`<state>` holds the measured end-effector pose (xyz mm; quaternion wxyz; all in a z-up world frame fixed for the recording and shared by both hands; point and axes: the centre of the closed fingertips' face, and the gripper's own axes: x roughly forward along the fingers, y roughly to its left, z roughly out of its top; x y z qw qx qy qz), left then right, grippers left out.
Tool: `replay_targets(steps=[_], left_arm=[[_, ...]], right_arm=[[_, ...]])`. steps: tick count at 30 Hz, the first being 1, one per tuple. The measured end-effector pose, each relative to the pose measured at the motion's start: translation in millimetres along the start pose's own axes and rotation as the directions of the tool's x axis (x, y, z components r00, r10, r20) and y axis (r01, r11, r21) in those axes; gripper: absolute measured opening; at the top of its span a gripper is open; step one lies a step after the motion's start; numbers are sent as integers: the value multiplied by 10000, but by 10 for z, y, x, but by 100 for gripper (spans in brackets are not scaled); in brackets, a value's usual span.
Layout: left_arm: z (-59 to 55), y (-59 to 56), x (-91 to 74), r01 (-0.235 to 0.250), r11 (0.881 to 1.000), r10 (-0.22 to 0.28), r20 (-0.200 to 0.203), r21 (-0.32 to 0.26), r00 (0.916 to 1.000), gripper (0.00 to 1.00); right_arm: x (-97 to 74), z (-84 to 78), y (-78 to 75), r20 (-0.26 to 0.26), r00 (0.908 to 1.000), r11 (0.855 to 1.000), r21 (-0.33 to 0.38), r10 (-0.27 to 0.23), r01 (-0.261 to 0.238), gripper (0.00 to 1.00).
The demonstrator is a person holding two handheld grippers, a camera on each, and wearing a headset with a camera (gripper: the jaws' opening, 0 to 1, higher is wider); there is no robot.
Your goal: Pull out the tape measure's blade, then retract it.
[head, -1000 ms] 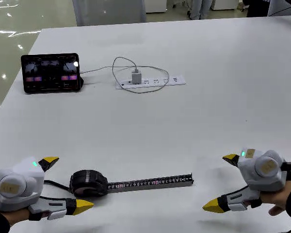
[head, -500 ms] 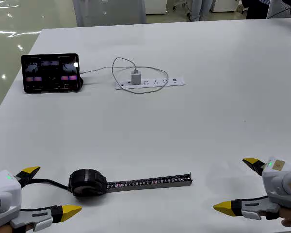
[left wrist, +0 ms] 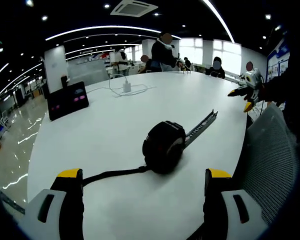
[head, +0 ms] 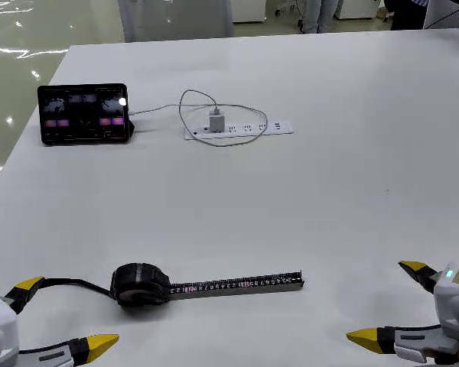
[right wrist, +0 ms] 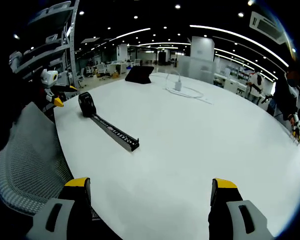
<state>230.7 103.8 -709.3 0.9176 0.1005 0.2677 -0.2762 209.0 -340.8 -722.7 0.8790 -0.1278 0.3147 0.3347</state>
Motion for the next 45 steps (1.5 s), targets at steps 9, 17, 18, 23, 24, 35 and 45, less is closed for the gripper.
replay_targets(steps=[9,17,18,23,24,35,45], left_arm=[[35,-44,-41,100,9999,-99,96,-123,9999,99],[19,-85,15,208,9997,-209,-82,-93,9997,99],[20,-84,20,186,9998,-187,-115,-72,9998,99],[8,-73,37,97,9997,-104,-283,-237,9995,99],[11,-77,38,93,9994,-102,-268,-333,9996,99],[89,-159,132,113,9948,-140,-262,-1016,9996,99],[226,-274,225,164,9916,-198,-252,-1287,9995,99]], right_arm=[[-76,-125,39,-7,9999,9995,257,-165,165,99],[-95,-99,23,32,9998,9995,271,-179,178,99],[-95,-100,23,44,9998,9994,278,-183,182,99],[-87,-145,35,-52,9998,9993,317,-187,189,99],[-87,-148,35,-55,9998,9993,309,-193,194,99],[-72,-128,59,-346,9993,9999,61,163,-161,99],[-10,-88,71,-722,9953,9971,-358,641,-668,99]])
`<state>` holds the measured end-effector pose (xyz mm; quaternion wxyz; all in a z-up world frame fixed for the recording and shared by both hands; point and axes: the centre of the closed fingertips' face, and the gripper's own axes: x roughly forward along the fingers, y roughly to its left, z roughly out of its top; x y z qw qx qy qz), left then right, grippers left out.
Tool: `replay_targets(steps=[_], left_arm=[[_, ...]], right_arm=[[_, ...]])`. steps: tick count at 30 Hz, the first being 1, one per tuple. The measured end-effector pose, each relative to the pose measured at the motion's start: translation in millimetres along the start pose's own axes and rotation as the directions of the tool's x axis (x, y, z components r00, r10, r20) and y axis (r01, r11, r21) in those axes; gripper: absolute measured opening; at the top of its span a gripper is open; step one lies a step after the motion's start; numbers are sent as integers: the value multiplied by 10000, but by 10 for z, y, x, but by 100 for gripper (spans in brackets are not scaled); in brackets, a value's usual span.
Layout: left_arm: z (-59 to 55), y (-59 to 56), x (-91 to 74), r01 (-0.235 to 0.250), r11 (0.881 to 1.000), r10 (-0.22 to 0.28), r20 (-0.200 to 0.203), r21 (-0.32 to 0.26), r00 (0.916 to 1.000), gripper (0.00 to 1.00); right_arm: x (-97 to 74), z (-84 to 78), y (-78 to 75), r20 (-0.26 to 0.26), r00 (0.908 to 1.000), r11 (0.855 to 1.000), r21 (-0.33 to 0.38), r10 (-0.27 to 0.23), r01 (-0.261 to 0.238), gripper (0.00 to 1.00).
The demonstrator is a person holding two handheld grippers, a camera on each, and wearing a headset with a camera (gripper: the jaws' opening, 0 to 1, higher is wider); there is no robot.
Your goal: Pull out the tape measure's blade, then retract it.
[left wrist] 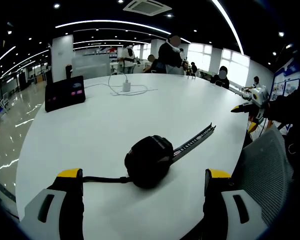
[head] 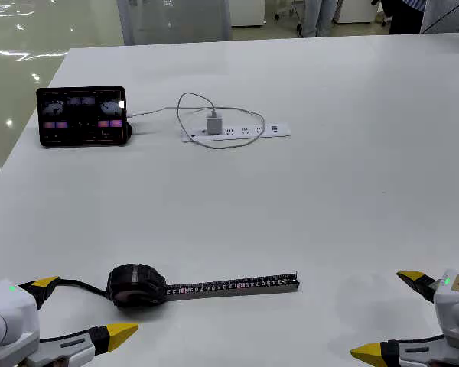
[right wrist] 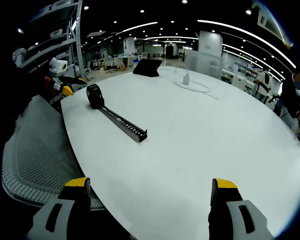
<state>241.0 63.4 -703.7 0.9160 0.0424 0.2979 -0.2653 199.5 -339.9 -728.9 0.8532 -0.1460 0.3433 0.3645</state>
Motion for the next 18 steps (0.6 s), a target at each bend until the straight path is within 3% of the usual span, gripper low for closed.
replay_targets(steps=[6,8,11,18], left_arm=[[55,-52,87,-351,9994,353,-216,61,9991,99],[112,-85,126,-431,9990,431,58,-77,9991,99],[65,-51,186,-918,9957,913,-359,-118,9952,99],[115,-143,282,-1197,9924,1190,-248,-293,9926,99]], right_arm=[[11,65,6,-141,9993,9990,-286,337,-341,99],[15,82,0,-229,9990,9984,-404,385,-395,99],[26,107,-53,-325,9991,9976,-635,263,-284,99],[78,191,-97,-534,9979,9921,-1181,353,-414,99]])
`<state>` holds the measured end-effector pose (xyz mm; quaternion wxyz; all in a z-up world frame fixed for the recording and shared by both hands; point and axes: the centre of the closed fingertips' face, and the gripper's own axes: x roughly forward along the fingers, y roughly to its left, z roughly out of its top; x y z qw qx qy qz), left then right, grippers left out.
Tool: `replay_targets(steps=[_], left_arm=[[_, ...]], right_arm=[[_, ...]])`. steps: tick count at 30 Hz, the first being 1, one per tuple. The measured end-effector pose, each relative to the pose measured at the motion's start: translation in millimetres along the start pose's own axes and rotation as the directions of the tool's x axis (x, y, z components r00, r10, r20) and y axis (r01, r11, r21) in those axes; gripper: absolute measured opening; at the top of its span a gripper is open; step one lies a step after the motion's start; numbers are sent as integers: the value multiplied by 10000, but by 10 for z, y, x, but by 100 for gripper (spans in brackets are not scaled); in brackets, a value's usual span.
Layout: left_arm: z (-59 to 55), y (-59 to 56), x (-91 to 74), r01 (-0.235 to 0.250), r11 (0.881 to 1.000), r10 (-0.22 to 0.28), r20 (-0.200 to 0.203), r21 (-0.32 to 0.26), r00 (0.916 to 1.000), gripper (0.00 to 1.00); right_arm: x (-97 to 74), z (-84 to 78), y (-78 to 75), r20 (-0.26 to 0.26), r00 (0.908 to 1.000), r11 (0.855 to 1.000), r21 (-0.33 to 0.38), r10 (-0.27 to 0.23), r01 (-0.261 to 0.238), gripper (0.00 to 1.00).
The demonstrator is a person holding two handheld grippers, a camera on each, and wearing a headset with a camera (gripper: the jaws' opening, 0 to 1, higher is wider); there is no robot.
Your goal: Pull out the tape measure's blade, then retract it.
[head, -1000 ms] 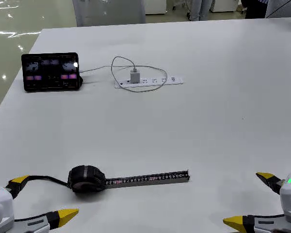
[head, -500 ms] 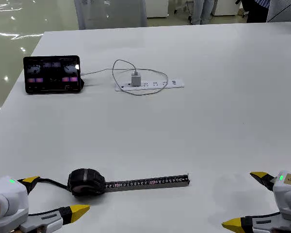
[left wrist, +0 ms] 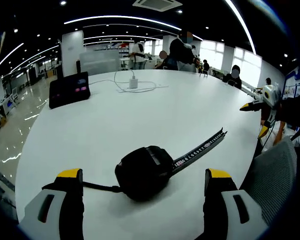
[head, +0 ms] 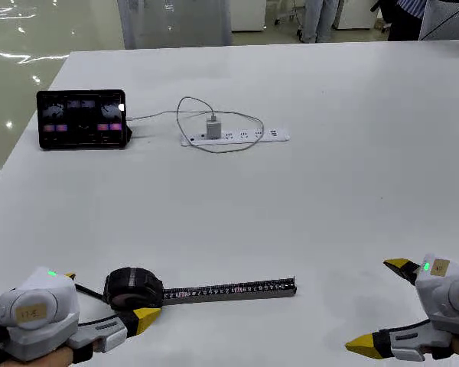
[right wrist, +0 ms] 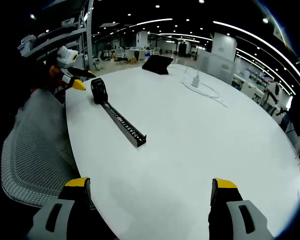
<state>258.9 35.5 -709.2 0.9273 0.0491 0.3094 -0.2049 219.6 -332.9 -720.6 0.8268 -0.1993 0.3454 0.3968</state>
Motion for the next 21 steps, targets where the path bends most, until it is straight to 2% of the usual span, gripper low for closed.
replay_targets(steps=[7,11,14,15,17,18,19,21], left_arm=[[29,-51,89,-290,9995,292,146,-123,9995,99],[74,-121,137,-337,9993,341,325,-147,9989,99],[106,-119,166,-641,9979,646,548,-105,9964,99],[150,-60,170,-1105,9933,1131,915,-333,9894,99],[136,-82,187,-1176,9926,1200,1009,-288,9876,99],[126,-20,185,-1675,9859,1665,1030,10,9806,99],[115,-14,191,-1734,9848,1730,1006,-47,9798,99],[138,3,206,-1627,9839,1707,1205,-735,9779,99]], right_arm=[[45,78,-44,-45,9999,9993,-334,139,-140,99],[73,111,-64,-111,9997,9983,-537,236,-242,99],[94,133,-77,-170,9994,9974,-641,311,-322,99],[109,141,-71,-221,9989,9972,-624,404,-417,99],[129,154,-56,-290,9982,9962,-687,519,-538,99],[149,164,-54,-324,9979,9950,-804,568,-593,99],[161,173,-53,-349,9976,9944,-849,598,-625,99],[186,208,-42,-377,9969,9928,-962,684,-717,99]])
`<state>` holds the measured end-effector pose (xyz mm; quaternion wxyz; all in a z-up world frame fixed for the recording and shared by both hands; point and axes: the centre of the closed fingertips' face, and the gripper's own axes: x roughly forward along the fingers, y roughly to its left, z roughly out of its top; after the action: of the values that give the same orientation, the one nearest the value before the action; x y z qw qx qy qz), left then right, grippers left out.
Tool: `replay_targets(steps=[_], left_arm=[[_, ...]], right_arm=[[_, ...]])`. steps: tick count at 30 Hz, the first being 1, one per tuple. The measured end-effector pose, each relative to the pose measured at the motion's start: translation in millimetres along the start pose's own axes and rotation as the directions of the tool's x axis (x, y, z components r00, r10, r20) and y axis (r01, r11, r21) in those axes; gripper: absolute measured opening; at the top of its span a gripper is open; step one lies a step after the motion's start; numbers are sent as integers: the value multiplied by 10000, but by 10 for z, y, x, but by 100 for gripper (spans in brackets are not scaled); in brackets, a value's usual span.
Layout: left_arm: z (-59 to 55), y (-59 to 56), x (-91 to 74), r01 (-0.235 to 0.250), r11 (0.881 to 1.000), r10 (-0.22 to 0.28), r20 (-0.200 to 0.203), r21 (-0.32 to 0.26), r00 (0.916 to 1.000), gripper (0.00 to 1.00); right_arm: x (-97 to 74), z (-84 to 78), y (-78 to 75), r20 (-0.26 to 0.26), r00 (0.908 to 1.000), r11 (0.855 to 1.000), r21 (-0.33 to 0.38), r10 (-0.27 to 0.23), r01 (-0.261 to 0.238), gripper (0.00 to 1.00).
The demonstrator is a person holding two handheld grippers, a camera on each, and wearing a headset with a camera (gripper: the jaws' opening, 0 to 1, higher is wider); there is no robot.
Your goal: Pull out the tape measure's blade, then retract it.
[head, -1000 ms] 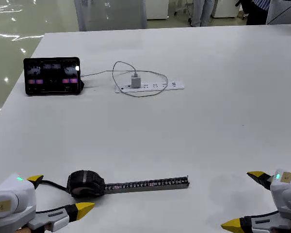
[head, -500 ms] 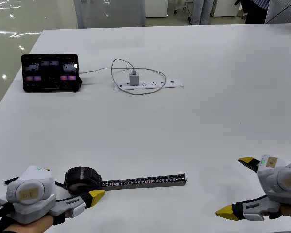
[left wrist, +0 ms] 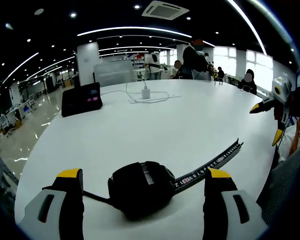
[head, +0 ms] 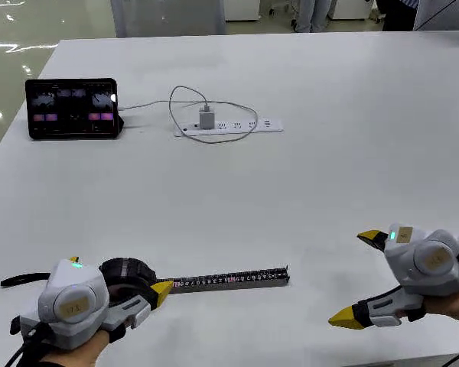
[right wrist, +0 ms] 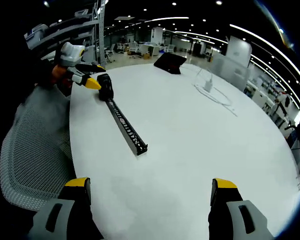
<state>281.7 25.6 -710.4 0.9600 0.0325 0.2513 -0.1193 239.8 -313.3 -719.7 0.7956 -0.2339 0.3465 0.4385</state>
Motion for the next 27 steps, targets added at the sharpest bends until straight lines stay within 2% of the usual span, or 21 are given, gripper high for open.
replay_targets(steps=[1,4,8,11,16,18,21,22,25,27], left_arm=[[3,11,0,-47,9996,49,51,-284,10000,99],[36,61,1,-223,9981,242,321,-583,9992,99],[16,65,2,-388,9968,413,343,-699,9986,99],[-18,52,12,-567,9968,592,437,-564,9973,99],[57,14,42,-721,9960,761,763,-533,9942,99],[70,12,72,-783,9954,825,773,-559,9936,99],[77,1,116,-829,9944,880,783,-652,9930,99],[70,15,139,-891,9952,921,798,-403,9925,99],[-4,72,144,-933,9921,988,644,-835,9930,99],[-48,109,125,-986,9915,1045,673,-847,9923,99]], right_arm=[[17,9,-9,-26,10000,10000,-47,35,-35,99],[71,65,-15,-81,9999,9996,-239,137,-139,99],[160,130,18,-81,9990,9990,-103,432,-433,99],[246,166,44,-176,9974,9975,-126,695,-697,99],[359,194,83,-571,9926,9921,-595,1073,-1106,99],[389,209,84,-692,9907,9895,-770,1174,-1227,99],[424,242,81,-762,9895,9836,-1234,1228,-1316,99],[441,246,96,-872,9872,9802,-1357,1332,-1443,99],[492,247,121,-1228,9810,9684,-1816,1501,-1709,99],[539,275,134,-1310,9776,9612,-2011,1646,-1888,99]])
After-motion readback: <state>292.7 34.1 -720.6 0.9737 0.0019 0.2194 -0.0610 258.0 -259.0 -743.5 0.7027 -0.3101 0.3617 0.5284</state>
